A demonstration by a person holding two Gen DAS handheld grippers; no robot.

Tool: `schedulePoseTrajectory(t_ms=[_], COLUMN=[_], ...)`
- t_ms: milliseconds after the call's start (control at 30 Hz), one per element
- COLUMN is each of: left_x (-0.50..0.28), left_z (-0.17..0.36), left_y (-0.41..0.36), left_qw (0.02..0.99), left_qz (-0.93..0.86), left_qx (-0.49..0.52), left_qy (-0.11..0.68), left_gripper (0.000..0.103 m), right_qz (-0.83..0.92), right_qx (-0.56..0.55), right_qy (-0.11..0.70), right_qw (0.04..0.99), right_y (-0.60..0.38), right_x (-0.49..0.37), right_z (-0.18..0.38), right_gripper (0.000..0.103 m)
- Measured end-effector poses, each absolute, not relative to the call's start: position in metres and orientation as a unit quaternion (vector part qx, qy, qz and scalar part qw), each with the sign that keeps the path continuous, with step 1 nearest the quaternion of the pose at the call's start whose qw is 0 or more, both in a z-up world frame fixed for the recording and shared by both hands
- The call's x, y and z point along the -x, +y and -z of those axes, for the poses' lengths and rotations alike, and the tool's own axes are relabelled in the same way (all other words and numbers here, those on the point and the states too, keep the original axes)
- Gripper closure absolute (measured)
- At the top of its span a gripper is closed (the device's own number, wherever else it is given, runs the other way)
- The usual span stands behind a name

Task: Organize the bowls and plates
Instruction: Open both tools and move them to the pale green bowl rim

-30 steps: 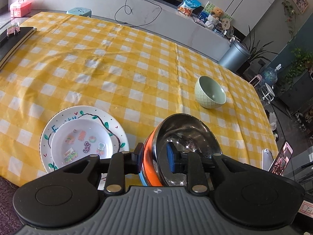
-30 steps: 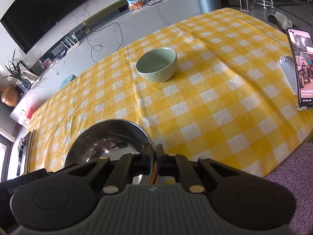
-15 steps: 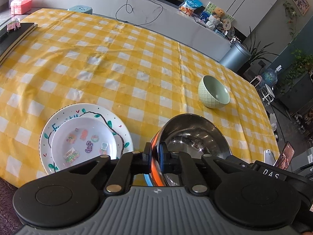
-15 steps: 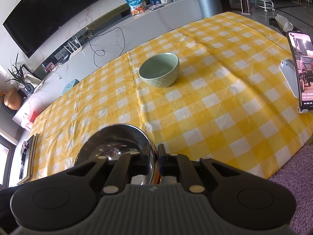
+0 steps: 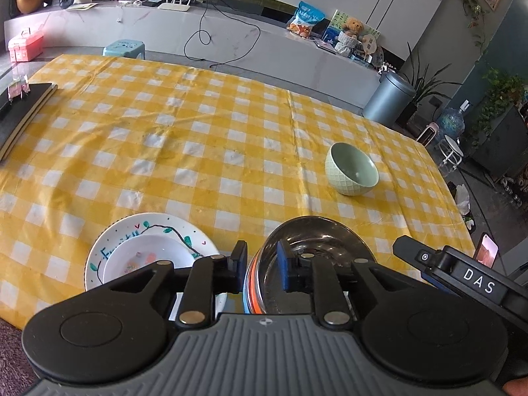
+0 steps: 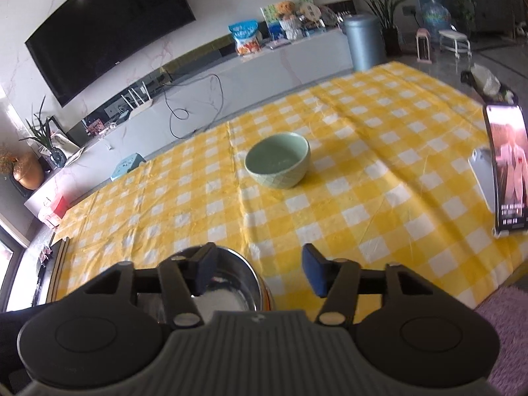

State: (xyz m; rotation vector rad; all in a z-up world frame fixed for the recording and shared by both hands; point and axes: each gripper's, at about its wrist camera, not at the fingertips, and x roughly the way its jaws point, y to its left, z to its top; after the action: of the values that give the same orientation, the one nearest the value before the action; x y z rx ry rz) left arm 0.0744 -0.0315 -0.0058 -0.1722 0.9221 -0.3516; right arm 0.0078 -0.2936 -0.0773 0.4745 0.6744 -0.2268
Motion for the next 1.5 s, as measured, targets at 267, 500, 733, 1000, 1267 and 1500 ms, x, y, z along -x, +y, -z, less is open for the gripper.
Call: schedulePoseTrajectory(t_ms=[267, 500, 733, 1000, 1267, 1500], left_x=[-0.078, -0.091, -0.112, -0.146, -0.19, -0.23], left_z=[-0.011, -0.02, -0.017, -0.006, 0.004, 0.023], left_y=[-0.048, -0.065, -0.093, -0.122, -0.149, -0.164], left_qw=[0.889, 0.887, 0.872, 0.851, 0.842, 0.832], left_qz=[0.182, 0.2, 0.229, 0.244, 0.254, 0.248], left_qx=[0.041, 0.029, 0.011, -0.003, -0.007, 0.008], left_qy=[0.418, 0.416, 0.434, 0.464, 0.477, 0.496], left_gripper=[0.079, 0.073, 0.059, 0.047, 0.047, 0.047], right_qz=[0.117, 0.146, 0.146, 0.159, 0.172, 0.17], right_qx=[-0.2, -0.181, -0.204, -0.211, -0.233, -0.255], right_qy=[0.303, 0.293, 0.335, 0.37, 0.38, 0.387], right_qw=[0.924, 0.927, 0.908, 0.891, 0.879, 0.87], right_y=[-0.295, -0.304, -0.325, -0.354, -0.384, -0.4], right_x=[-0.01, -0.014, -0.034, -0.065, -0.103, -0.135], right_z=[0.067, 0.068, 0.075, 0.089, 0.1, 0.109], right_gripper=[0.019, 0.01, 0.011, 0.014, 0.02, 0.032])
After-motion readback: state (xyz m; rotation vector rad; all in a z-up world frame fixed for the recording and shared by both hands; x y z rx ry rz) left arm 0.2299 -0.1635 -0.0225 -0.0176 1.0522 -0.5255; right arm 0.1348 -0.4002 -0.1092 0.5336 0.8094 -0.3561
